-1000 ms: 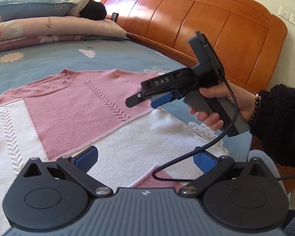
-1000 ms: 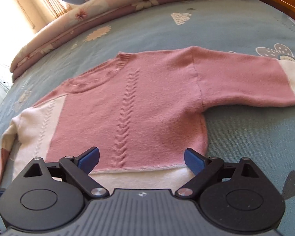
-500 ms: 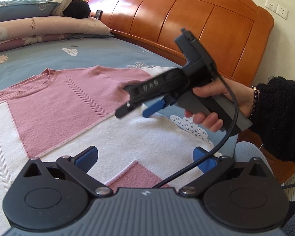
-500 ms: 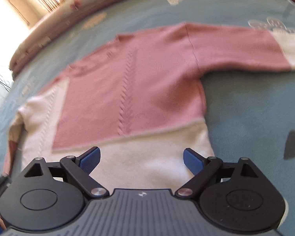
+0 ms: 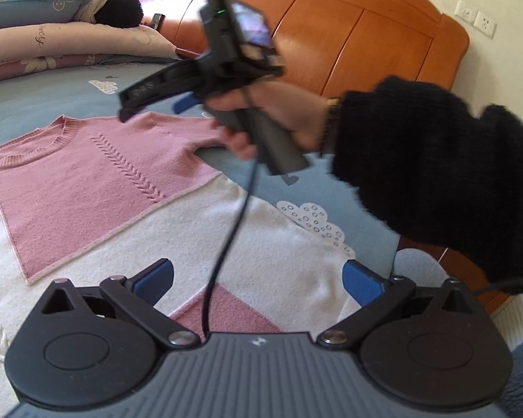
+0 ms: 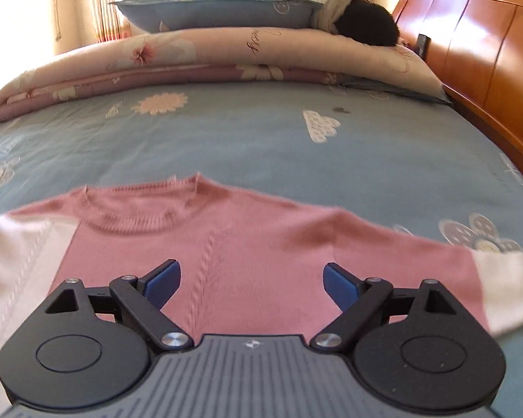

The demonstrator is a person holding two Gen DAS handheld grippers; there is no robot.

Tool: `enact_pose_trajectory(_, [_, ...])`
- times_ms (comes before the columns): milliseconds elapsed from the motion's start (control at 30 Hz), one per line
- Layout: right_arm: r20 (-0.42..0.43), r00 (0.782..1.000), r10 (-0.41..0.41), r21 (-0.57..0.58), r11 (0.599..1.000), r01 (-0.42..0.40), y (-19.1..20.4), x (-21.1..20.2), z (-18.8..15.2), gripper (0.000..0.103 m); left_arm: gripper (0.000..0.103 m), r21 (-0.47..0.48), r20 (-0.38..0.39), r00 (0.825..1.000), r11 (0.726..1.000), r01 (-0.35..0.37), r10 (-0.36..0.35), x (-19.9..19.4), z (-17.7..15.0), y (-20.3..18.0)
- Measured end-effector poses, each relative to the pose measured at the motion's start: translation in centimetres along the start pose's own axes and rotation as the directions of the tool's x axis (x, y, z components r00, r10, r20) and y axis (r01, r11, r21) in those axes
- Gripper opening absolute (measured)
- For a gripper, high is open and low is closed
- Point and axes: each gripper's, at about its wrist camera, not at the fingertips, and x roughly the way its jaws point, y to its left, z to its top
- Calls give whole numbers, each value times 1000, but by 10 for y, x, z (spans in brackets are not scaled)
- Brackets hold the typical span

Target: Fold clothes

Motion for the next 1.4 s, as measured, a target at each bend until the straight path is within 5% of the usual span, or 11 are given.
enact_pose_trajectory(267, [-63, 997, 44, 104, 994, -37, -21, 103, 20, 93, 102, -54, 6, 1000, 999, -6, 7, 3, -1, 23])
enact_pose_trajectory(467, [-30, 999, 26, 117, 993, -23, -33, 126, 38, 94, 102, -109, -26, 998, 992, -57, 54, 12, -4, 39])
enact_pose_trajectory(633, [-30, 999, 30, 92, 995, -27, -24, 91, 42, 93, 102, -98, -4, 998, 993, -67, 67, 1, 1, 38])
enact_pose_trajectory(767, [-81, 996, -39, -23, 999, 37, -7, 49, 40, 94, 102, -99, 84, 994, 993, -63, 71, -29, 7, 40])
enact_pose_trajectory(900, [-200, 974, -109, -155, 985, 78, 10, 24, 15, 95, 102, -143, 210, 973, 988, -62, 91, -62, 13, 53])
enact_pose_trajectory(1000, [-205, 977, -55, -159, 987, 22, 21, -1, -13, 95, 102, -190, 261, 954, 977, -97, 145, -76, 13, 68])
enact_pose_trajectory(1100, [-227, 974, 14, -129, 991, -44, 34, -17, -45, 95, 102, -274, 203, 942, 939, -207, 267, -71, 12, 89])
enact_pose_trajectory(1233, [-260, 966, -7, -100, 995, -20, 42, -30, -88, 96, 102, -356, 76, 926, 878, -321, 370, -55, 7, 110])
enact_pose_trajectory(1400, [-229, 973, -6, 8, 1000, 8, 36, -77, -124, 96, 102, -302, 10, 905, 864, -402, 425, -39, 4, 110])
